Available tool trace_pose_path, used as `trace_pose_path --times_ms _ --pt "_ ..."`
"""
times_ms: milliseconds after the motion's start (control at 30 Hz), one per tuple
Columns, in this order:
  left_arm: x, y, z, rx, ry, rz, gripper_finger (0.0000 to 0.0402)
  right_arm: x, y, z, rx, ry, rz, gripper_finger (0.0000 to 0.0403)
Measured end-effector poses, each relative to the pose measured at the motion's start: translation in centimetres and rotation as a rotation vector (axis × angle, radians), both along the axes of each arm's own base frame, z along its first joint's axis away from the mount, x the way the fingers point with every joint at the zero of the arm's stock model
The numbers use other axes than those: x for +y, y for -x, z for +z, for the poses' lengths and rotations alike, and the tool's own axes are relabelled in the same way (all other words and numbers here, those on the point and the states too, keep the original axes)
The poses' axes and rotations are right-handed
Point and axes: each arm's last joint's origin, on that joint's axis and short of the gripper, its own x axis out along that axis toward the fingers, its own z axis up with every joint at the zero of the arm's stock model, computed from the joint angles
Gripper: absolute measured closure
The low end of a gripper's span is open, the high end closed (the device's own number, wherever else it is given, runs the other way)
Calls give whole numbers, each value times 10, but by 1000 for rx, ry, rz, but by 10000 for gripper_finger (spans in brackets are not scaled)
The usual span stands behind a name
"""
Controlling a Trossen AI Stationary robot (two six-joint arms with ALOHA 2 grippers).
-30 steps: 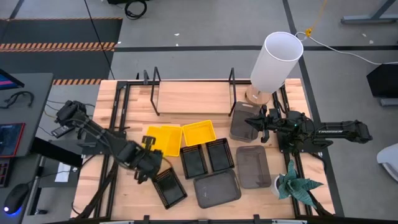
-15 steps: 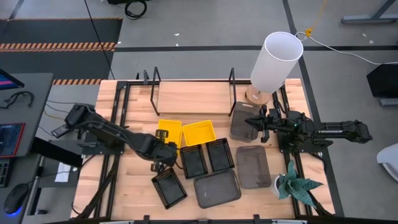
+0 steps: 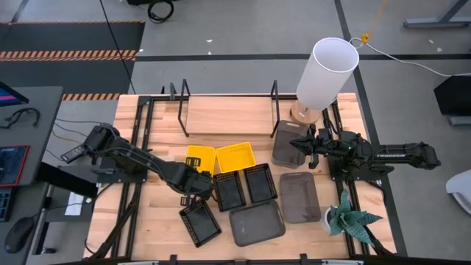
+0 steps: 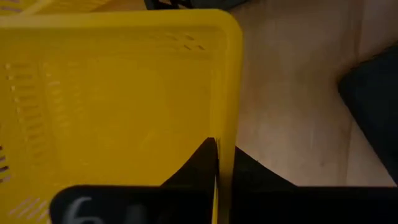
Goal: Stack baskets on shelf by color
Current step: Stack the bottom left yellow bin on the middle yellow bin, then stack the right yellow bin on top of the other yellow bins
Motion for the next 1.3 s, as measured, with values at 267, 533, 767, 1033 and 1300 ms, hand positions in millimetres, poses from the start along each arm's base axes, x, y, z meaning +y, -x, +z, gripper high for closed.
trace_pose_path --times_ms 267,533,767,1033,1300 --pt "2 -3 12 36 12 -47 282 0 0 0 0 0 0 389" --pt "21 -25 31 -50 -19 -187 250 0 0 0 0 0 0 389" --pt "43 -45 35 -163 -66 -317 276 0 0 0 0 0 0 389" --pt "56 -58 40 -228 -156 -512 277 0 0 0 0 0 0 389" --pt "56 -65 24 -149 -183 -681 237 0 0 0 -1 0 1 389"
